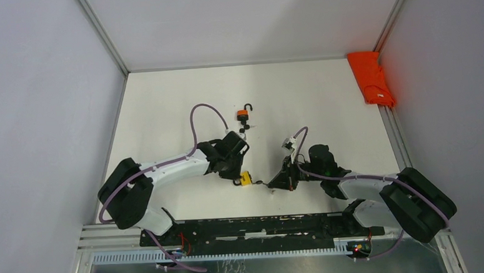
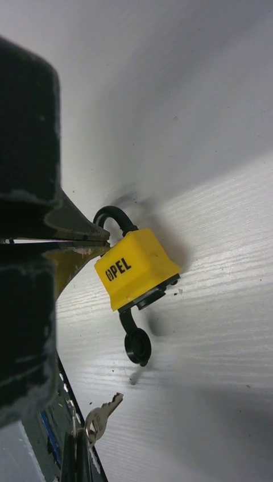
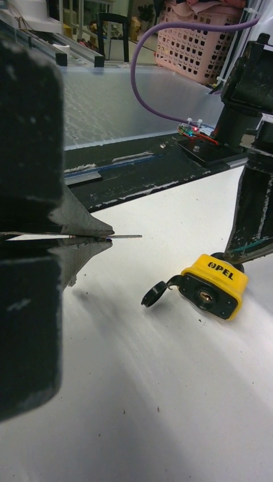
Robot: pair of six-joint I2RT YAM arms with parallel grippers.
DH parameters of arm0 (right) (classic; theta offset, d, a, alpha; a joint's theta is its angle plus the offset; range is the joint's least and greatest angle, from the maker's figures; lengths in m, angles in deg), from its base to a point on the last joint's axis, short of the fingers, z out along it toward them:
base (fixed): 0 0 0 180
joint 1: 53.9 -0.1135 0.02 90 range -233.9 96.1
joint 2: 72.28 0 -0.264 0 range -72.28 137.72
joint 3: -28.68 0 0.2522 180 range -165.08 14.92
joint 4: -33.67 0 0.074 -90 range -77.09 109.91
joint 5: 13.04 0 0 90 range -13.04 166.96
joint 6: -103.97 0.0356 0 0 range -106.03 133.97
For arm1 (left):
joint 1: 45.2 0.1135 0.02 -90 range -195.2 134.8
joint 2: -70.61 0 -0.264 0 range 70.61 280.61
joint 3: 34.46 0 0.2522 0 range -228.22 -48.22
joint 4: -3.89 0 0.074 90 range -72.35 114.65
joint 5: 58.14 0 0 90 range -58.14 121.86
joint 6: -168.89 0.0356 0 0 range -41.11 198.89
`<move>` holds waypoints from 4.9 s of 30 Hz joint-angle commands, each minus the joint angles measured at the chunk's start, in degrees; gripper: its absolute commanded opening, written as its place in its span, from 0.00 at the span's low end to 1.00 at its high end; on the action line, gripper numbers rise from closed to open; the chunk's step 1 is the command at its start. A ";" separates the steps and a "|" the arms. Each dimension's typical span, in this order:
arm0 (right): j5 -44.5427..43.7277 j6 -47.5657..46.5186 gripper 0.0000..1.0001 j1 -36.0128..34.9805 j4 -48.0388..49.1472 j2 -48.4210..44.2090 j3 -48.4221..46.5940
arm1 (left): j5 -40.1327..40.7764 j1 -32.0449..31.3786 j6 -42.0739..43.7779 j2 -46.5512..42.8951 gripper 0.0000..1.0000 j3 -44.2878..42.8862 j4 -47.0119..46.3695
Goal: Unlock with the key
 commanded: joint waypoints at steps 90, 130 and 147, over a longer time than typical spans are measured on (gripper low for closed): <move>5.26 27.86 0.00 3.19 32.90 39.44 -12.07 | 9.83 -0.32 20.06 5.17 0.02 0.84 -17.63; 3.43 30.60 0.00 2.92 32.93 44.50 -15.63 | 9.59 -0.33 19.08 3.08 0.02 1.44 -16.84; 1.49 31.75 0.00 2.25 32.19 44.87 -16.70 | 8.39 -0.43 18.05 2.47 0.02 2.14 -17.02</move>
